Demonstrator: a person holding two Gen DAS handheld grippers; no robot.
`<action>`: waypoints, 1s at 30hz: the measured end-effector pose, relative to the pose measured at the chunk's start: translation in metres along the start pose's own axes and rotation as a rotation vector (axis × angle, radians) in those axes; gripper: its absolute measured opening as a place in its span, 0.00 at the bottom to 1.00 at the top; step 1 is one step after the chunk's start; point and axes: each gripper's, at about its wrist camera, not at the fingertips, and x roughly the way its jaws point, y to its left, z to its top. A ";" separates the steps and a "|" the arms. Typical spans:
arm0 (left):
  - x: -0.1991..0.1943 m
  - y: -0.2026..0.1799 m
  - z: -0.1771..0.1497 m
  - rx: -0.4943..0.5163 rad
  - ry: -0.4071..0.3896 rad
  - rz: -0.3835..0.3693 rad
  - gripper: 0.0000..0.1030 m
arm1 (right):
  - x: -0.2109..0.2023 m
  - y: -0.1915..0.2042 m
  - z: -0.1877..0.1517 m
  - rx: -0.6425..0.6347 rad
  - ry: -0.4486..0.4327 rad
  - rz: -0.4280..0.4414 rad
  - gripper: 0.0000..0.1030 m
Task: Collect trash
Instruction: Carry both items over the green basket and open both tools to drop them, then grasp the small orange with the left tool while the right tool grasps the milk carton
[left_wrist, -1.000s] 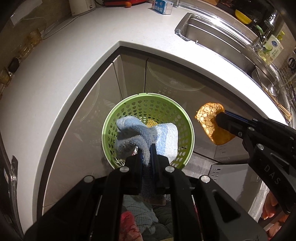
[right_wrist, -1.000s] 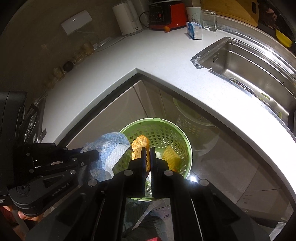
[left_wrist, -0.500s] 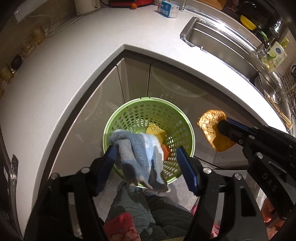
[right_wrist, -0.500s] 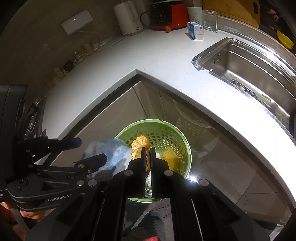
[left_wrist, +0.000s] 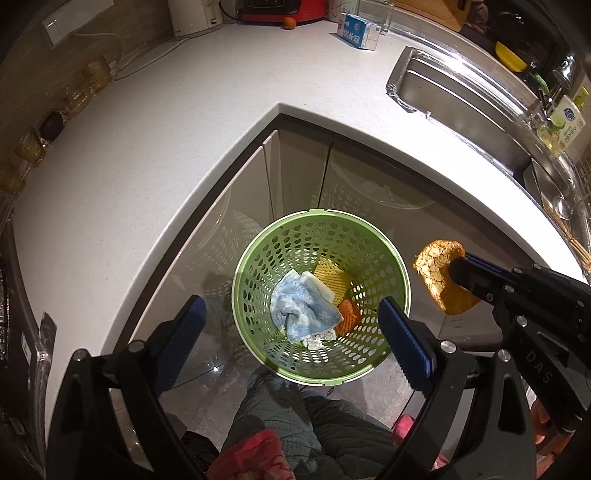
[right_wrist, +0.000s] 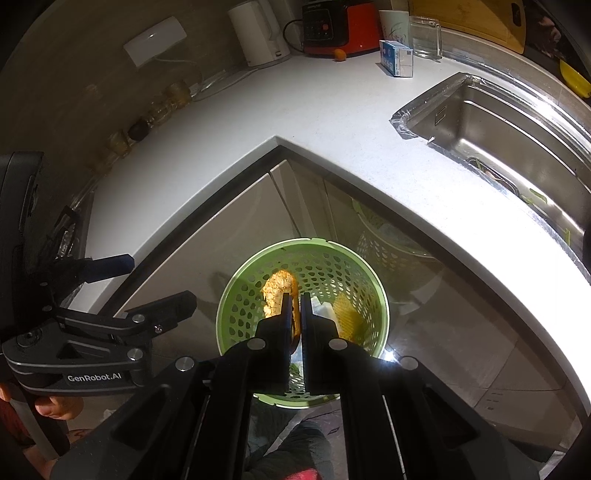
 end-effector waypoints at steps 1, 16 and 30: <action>0.000 0.004 0.000 -0.009 0.001 0.005 0.87 | 0.003 0.001 0.000 -0.003 0.005 0.000 0.06; 0.000 0.049 0.000 -0.144 0.009 0.048 0.87 | 0.040 0.025 -0.008 -0.048 0.092 0.032 0.47; -0.023 0.045 0.029 -0.147 -0.056 0.048 0.88 | -0.011 0.012 0.034 -0.033 -0.061 -0.015 0.76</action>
